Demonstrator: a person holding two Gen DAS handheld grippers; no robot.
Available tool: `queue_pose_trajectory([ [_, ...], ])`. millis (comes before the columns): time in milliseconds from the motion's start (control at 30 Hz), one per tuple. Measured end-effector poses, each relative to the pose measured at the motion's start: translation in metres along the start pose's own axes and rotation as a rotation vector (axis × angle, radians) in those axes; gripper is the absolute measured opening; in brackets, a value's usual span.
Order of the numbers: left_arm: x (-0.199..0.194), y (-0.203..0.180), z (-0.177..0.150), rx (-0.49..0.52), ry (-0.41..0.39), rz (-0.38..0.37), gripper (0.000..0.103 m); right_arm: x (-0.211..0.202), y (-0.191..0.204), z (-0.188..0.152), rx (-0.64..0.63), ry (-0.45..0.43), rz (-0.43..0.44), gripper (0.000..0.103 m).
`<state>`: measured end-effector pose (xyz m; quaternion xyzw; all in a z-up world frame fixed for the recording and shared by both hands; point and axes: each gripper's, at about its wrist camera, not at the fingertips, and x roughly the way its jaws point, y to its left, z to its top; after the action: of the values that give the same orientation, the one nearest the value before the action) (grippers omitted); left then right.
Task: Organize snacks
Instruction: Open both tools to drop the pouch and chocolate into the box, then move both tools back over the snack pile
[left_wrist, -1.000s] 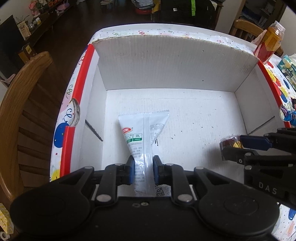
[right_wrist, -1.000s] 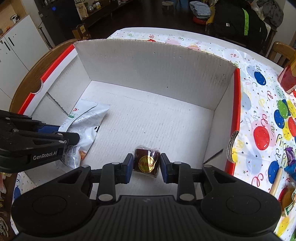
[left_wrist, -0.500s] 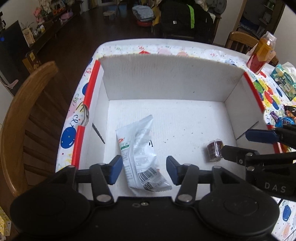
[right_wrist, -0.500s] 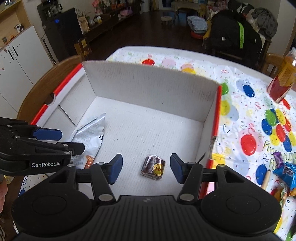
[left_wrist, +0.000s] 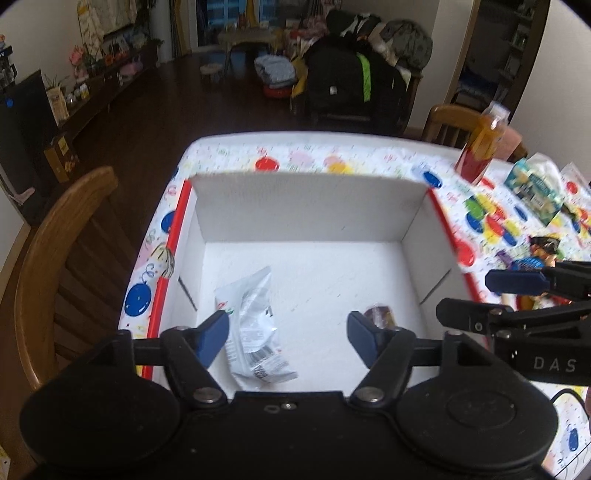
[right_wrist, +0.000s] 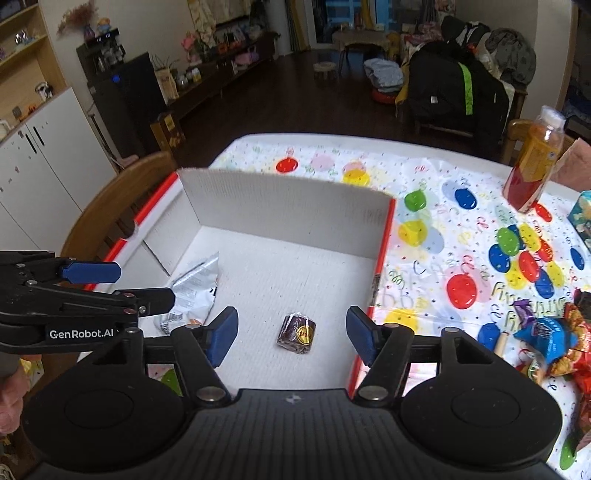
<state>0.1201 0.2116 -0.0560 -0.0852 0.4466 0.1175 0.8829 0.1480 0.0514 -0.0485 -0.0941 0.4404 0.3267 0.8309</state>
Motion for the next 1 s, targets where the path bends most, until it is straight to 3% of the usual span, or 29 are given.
queue_pose_trajectory([
  [233, -0.027, -0.022, 0.002, 0.024, -0.078, -0.035, 0.073, -0.037, -0.011, -0.009, -0.007, -0.042, 0.008, 0.072],
  [333, -0.039, -0.034, 0.002, 0.037, -0.112, -0.049, 0.077, -0.055, -0.019, -0.014, 0.007, -0.066, 0.019, 0.077],
  [533, -0.058, -0.064, -0.002, 0.078, -0.179, -0.082, 0.084, -0.09, -0.037, -0.028, 0.035, -0.132, 0.024, 0.078],
  [633, -0.065, -0.08, -0.004, 0.098, -0.205, -0.105, 0.087, -0.106, -0.051, -0.036, 0.06, -0.17, 0.008, 0.083],
  [1000, -0.07, -0.152, -0.012, 0.184, -0.257, -0.216, 0.096, -0.15, -0.124, -0.079, 0.166, -0.252, -0.093, 0.084],
])
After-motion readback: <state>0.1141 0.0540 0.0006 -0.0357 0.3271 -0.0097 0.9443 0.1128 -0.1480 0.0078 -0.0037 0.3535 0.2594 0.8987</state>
